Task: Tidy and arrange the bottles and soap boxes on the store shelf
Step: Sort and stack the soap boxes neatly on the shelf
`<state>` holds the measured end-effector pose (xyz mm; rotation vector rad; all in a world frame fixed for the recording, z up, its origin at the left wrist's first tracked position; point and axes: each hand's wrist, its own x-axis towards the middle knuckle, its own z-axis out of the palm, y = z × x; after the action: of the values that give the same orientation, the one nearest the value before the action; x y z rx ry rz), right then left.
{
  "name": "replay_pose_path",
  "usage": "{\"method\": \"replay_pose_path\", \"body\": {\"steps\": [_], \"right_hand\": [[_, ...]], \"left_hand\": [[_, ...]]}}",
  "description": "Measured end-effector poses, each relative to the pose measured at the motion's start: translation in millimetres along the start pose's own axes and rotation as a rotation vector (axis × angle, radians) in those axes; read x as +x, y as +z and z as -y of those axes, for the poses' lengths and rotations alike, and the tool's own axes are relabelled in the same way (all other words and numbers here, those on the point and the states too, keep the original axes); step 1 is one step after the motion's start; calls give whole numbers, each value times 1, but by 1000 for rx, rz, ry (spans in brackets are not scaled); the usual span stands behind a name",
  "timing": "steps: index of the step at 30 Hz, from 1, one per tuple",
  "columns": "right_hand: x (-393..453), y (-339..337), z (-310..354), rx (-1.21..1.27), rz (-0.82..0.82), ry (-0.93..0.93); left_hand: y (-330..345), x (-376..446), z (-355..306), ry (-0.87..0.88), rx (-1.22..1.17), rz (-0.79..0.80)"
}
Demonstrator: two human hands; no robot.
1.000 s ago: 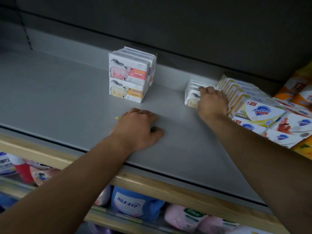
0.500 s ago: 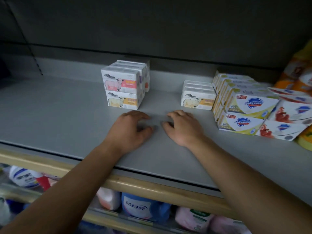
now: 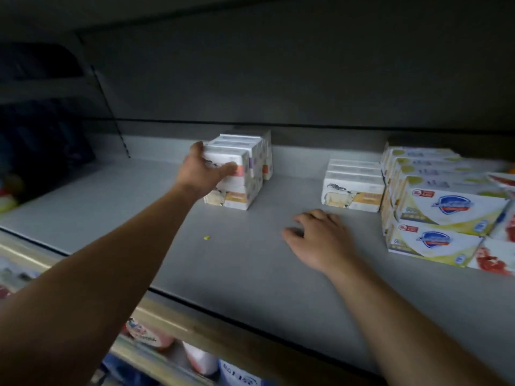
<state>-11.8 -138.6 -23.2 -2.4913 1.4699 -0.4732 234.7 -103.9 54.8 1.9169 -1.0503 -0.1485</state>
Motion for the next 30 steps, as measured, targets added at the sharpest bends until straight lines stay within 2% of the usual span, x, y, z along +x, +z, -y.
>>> {"method": "replay_pose_path", "body": {"steps": [2,5,10,14,16,19,23,27,30], "right_hand": [[0,-1,0,1,-2,-5],[-1,-2,2,11,-4,-7],[-2,-2,2,27,-3,13],[-2,-5,4,93,-62,21],[-2,-9,4,272,-165,-43],[-6,-17,5,544,-284,-230],[-5,-18,0,573,-316,-385],[-8,-24,-4,655,-213,-328],[-10,-30,-1,851,-165,-217]], "left_hand": [[3,4,5,-73,-171,18],[4,6,10,-99,-185,-37],[-4,-10,8,48,-132,-173],[-8,-40,3,146,-274,-223],[-4,-53,-1,154,-351,-177],[11,-67,-13,119,-527,-12],[38,-82,-20,2,-689,208],[52,-88,-12,-149,-852,294],[47,-85,-7,-125,-1002,369]]}}
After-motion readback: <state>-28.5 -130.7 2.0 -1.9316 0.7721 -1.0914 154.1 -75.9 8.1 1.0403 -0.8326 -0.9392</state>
